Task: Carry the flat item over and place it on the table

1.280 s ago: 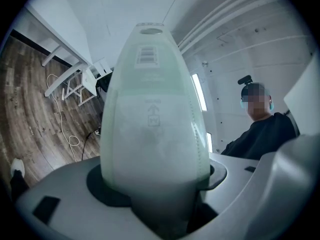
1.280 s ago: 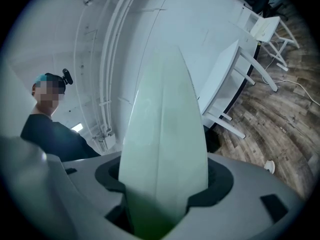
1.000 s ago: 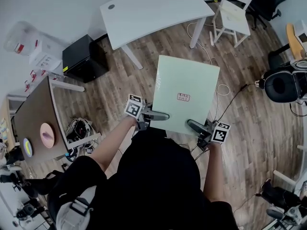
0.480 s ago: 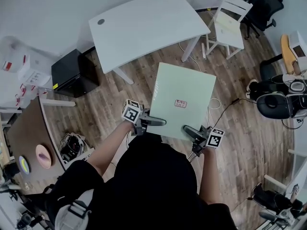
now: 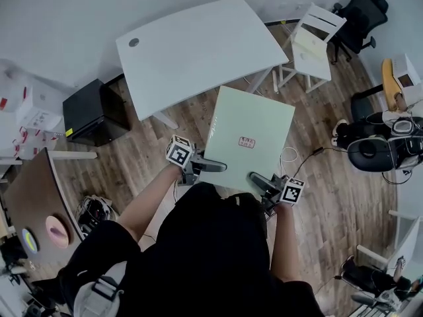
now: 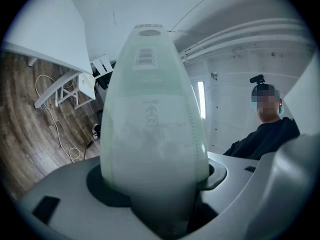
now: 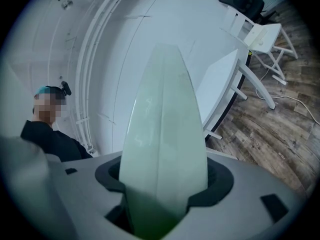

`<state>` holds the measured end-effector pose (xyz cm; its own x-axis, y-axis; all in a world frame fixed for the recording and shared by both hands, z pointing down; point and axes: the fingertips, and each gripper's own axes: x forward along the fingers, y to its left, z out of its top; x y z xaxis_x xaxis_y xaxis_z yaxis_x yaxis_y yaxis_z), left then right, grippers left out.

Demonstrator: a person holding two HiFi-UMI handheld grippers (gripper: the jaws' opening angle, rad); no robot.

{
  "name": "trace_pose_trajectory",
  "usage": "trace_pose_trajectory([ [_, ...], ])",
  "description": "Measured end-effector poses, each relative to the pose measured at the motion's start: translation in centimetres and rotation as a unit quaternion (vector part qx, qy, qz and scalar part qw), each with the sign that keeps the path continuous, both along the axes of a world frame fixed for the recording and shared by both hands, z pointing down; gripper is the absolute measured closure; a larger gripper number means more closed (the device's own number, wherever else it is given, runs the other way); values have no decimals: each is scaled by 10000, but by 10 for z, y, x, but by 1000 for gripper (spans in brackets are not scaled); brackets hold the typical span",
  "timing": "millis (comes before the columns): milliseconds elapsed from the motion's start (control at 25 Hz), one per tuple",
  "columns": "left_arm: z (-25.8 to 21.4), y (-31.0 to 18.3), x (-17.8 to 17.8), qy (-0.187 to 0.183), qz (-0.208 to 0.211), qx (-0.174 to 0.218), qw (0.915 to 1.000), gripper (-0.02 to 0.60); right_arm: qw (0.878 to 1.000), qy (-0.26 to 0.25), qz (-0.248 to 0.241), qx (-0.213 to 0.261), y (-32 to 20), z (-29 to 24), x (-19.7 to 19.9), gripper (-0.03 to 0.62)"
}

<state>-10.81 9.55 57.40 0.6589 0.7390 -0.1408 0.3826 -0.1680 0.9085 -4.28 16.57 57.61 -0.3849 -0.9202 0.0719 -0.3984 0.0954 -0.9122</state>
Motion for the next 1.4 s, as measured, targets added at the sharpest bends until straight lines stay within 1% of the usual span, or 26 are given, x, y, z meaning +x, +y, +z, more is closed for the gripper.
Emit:
trace_pose_trajectory([
  [40,0,-3,1,-14,7,-4,10000,263,10000,-13,13,-15,-3,0,1,276],
  [120,2,-6,3,-100,-37,-136,9998,264,10000,-65,14,-67,-6,1,3,276],
  [280,14,-13,16,-395,-76,-259,9989,264,9993,-307,-23,-188,-13,15,16,276],
  [320,17,-15,20,-431,-113,-258,9987,264,9992,-342,-53,-180,-15,19,20,275],
  [440,27,-28,35,-477,-229,-52,9986,264,9990,-393,-199,-120,-30,28,40,276],
  [600,28,-61,73,-606,-592,-84,9964,264,9979,-493,-416,-19,-66,32,80,276],
  [720,26,-91,107,-643,-857,-116,9942,264,9971,-460,-612,52,-99,28,116,275],
  [880,27,-122,153,-726,-1129,-158,9908,264,9955,-540,-779,-38,-131,30,165,276],
  [960,26,-132,175,-778,-1271,-186,9887,264,9944,-520,-921,-28,-145,27,189,275],
  [1080,26,-146,199,-871,-1504,-235,9845,264,9911,-643,-1164,-90,-163,29,215,276],
  [1240,38,-169,220,-956,-1870,-151,9776,264,9853,-645,-1582,-62,-193,32,242,276],
  [1320,41,-183,227,-989,-2116,-214,9721,264,9816,-678,-1786,-69,-209,36,251,276],
  [1400,42,-195,230,-1025,-2349,-266,9662,264,9772,-743,-1978,-187,-223,47,256,275],
])
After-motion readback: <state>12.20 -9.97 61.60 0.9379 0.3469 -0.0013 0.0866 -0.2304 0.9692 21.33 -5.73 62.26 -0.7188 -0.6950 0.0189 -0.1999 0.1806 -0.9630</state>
